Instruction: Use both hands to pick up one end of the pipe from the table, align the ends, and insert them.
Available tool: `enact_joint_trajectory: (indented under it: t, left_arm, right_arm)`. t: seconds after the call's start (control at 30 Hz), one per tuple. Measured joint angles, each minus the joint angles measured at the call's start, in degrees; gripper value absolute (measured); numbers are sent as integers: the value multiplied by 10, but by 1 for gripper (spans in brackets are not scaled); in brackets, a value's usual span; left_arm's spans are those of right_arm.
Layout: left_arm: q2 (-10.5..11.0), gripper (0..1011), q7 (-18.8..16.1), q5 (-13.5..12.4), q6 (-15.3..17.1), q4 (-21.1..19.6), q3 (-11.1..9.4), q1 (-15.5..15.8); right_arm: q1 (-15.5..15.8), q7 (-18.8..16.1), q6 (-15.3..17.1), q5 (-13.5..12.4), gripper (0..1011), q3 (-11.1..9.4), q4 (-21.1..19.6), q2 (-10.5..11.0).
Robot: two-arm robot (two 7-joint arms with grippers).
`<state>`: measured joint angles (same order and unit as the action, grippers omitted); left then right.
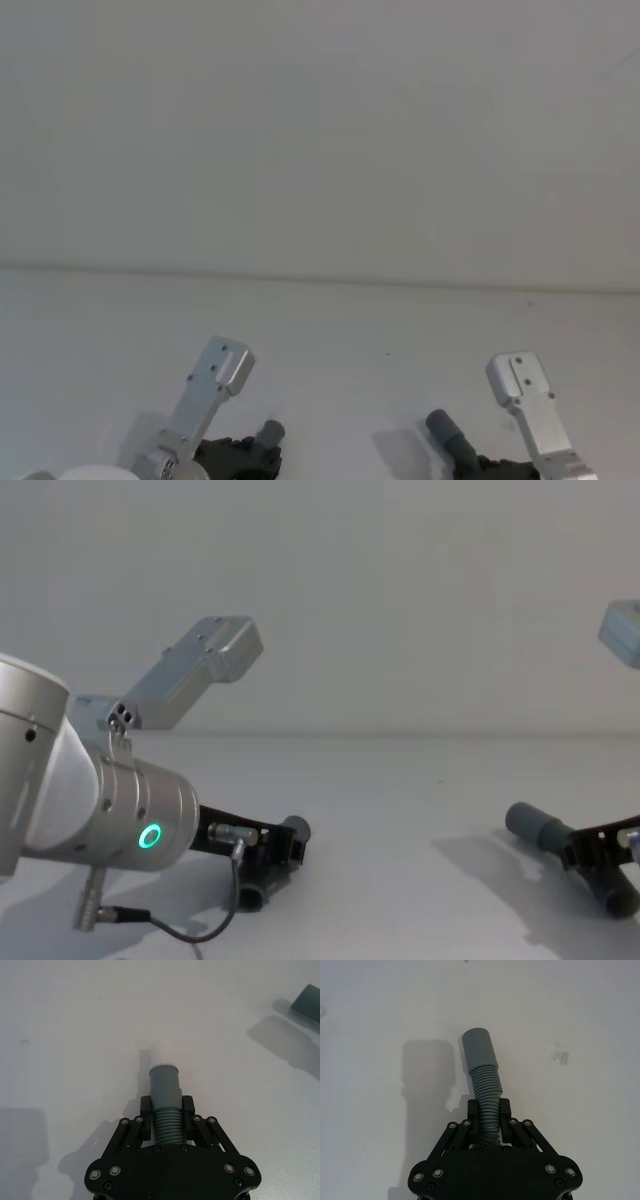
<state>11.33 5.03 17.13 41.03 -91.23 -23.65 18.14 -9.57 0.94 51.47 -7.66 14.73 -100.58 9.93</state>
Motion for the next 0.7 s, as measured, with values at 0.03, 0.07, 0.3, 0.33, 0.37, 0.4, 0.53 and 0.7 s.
enact_joint_trajectory:
  t: [0.03, 0.07, 0.3, 0.33, 0.37, 0.4, 0.53, 0.7]
  left_arm:
    - [2, 322, 4, -1, 0, 0, -2, 2]
    - [4, 322, 7, -2, 0, 0, -4, 4]
    - [17, 322, 34, -7, -17, 0, -15, 14]
    - [18, 322, 37, -7, -20, 0, -16, 15]
    - [20, 322, 41, -8, -24, 0, -18, 16]
    - [23, 322, 49, -9, -32, 0, -20, 18]
    - [32, 322, 68, -12, -54, -2, -26, 21]
    - [45, 322, 95, -17, -85, -9, -35, 24]
  right_arm:
    - [1, -3, -3, 0, 215, 0, -1, 2]
    - [2, -5, -8, -1, 216, 0, -2, 4]
    - [15, -40, -63, -6, 216, -1, -14, 28]
    - [17, -44, -69, -7, 216, -1, -15, 31]
    - [19, -48, -76, -8, 216, -2, -17, 34]
    - [21, -51, -82, -9, 215, -3, -18, 37]
    - [33, -81, -131, -15, 216, -7, -25, 55]
    - [48, -119, -187, -23, 215, -12, -30, 81]
